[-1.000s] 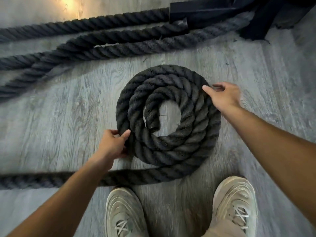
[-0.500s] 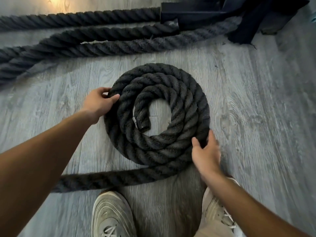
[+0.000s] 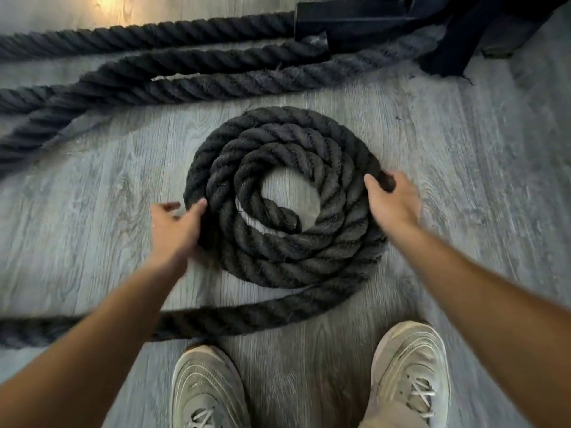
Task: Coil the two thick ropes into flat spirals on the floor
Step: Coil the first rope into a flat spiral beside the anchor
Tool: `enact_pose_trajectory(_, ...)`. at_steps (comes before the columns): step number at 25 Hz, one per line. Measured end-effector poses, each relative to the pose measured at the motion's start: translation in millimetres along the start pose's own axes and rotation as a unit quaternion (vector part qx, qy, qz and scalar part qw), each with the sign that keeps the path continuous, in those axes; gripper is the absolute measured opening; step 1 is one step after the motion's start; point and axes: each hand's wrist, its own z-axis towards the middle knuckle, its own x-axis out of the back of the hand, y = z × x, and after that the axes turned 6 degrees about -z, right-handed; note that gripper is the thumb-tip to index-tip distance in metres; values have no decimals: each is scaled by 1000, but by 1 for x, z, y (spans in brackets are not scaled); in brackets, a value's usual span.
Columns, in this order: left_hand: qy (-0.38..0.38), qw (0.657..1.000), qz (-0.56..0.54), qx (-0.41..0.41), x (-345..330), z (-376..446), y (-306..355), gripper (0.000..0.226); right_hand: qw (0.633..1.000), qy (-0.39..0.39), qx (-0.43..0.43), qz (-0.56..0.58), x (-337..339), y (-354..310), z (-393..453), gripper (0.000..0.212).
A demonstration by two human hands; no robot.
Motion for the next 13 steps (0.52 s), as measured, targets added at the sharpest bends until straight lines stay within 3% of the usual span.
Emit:
enact_pose_trajectory(3,-53,994,71,-65,-8,49,41,54,996,37,-75,37,-12,32,-82,58)
enact_pose_trajectory(7,-117,980,130,-93,-32,80,66,45,994,-15,-95,46,-23,54,-138,66)
enact_pose_trajectory(13,-23,996,69,-42,-12,62,22,44,999,-34,10,6,0,46,-50,42)
